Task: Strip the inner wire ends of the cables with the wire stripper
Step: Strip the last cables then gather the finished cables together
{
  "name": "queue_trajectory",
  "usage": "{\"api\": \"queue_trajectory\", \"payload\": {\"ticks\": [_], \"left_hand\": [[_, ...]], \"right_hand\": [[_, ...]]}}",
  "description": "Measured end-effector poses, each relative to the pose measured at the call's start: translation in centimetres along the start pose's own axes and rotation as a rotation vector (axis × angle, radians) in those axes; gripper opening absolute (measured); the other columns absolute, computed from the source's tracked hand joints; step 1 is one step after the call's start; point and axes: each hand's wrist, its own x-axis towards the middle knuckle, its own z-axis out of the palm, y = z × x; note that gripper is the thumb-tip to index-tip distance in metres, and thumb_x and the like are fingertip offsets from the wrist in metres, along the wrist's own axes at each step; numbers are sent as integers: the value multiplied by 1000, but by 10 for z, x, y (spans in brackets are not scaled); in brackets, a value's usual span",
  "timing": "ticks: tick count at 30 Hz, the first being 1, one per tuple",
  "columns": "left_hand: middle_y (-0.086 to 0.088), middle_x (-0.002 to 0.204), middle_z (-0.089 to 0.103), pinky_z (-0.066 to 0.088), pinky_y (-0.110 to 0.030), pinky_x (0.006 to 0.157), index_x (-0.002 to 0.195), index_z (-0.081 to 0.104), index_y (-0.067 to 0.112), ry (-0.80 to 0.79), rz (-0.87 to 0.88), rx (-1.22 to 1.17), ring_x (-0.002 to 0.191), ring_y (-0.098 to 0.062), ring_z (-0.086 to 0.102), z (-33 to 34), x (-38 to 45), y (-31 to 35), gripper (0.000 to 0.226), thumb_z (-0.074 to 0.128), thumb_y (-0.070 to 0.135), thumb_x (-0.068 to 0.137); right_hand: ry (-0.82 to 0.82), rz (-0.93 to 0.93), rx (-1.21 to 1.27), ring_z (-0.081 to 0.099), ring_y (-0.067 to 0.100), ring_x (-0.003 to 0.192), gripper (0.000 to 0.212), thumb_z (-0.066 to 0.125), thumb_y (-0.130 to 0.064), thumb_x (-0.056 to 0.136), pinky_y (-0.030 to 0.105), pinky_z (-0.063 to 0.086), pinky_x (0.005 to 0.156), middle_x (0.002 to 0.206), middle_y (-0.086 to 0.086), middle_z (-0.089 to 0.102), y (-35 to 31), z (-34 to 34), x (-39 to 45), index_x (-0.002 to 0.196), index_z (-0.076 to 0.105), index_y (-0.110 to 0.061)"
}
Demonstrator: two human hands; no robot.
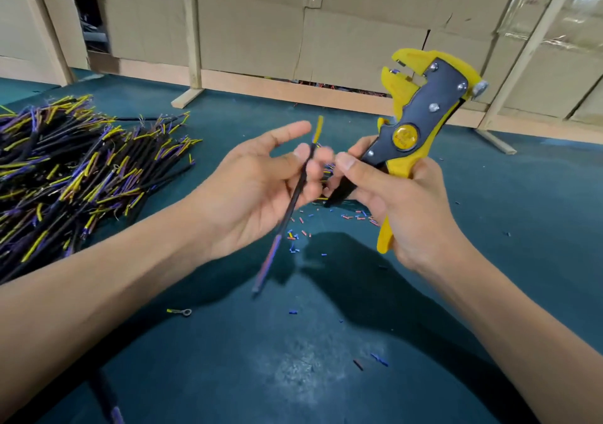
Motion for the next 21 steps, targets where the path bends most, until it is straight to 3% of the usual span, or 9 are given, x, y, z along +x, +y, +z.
{"api": "queue_trajectory", "payload": {"ticks": [3, 8, 13, 21], "left_hand": [[-15, 84, 69, 61, -36, 74, 141, 39, 3, 76, 92, -326, 77, -19, 70, -5, 6, 10, 49, 41, -13, 95], [-19, 82, 66, 62, -43, 75, 129, 43, 4, 186, 250, -497, 73, -23, 72, -9, 8, 19, 37, 39, -15, 98], [-19, 92, 68, 62, -42, 76, 121, 50, 0, 264, 303, -465, 80, -24, 74, -13, 8, 19, 27, 44, -13, 99], [-9, 95, 76, 60, -31, 80, 129, 51, -2, 298, 379, -266, 92, -20, 74, -18, 10, 13, 30, 52, -3, 99]], "right_hand": [[-61, 96, 51, 63, 35, 70, 11, 74, -12, 82, 57, 60, 78, 76, 16, 64, -1, 3, 0, 82, 64, -7], [-286, 300, 122, 65, 38, 70, 7, 73, -4, 81, 54, 58, 73, 76, 18, 64, 1, 13, -10, 81, 68, -8], [-363, 350, 217, 68, 39, 73, 10, 70, 3, 82, 55, 59, 75, 74, 15, 64, -1, 21, -16, 89, 67, -5], [-327, 386, 258, 66, 40, 72, 15, 69, 6, 80, 56, 56, 76, 74, 16, 61, -7, 18, -14, 92, 63, -1]]}}
